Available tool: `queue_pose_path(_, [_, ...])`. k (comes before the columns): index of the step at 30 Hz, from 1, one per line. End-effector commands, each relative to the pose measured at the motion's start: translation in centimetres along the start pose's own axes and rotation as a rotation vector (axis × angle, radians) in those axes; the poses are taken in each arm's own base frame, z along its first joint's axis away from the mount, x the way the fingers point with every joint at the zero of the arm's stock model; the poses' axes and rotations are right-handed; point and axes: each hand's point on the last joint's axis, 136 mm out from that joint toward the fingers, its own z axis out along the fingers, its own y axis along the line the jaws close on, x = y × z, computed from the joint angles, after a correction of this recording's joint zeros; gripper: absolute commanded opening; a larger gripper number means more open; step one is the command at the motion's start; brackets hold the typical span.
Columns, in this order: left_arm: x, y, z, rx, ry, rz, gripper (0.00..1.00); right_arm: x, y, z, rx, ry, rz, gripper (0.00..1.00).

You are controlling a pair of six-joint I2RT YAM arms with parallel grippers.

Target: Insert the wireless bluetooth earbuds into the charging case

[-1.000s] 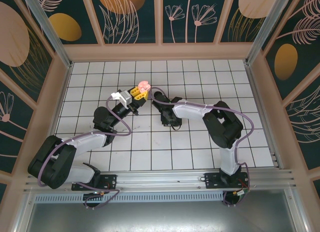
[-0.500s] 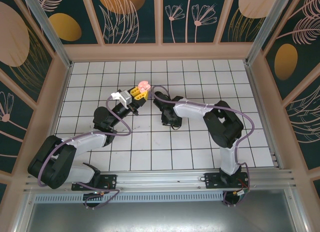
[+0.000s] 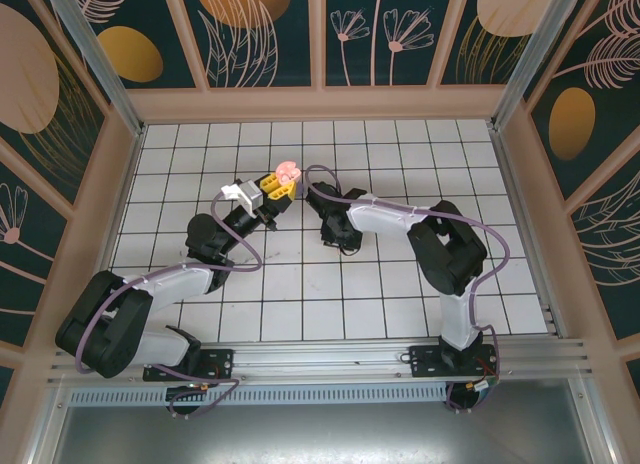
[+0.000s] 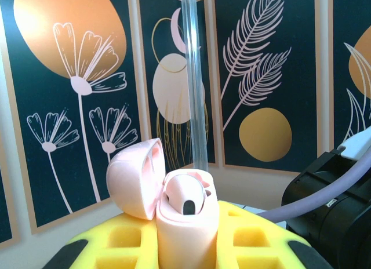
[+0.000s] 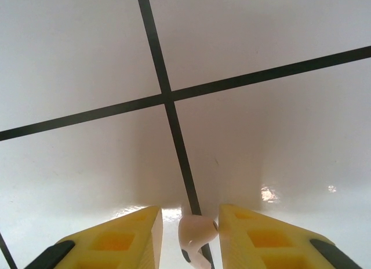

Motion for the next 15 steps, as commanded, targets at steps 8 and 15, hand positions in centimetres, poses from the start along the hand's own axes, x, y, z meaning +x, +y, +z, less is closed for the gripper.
queue_pose_path(8, [-1.37,-0.57,0.07,0.024,-0.054,0.007,0.00,0.51,-0.27,0.74,0.029,0.025,-0.008,0.30])
queue_pose_path(15, [-1.41,-0.55,0.05,0.023,-0.055,0.005,0.00,0.85,-0.17,1.04,0.043,0.030,-0.027,0.28])
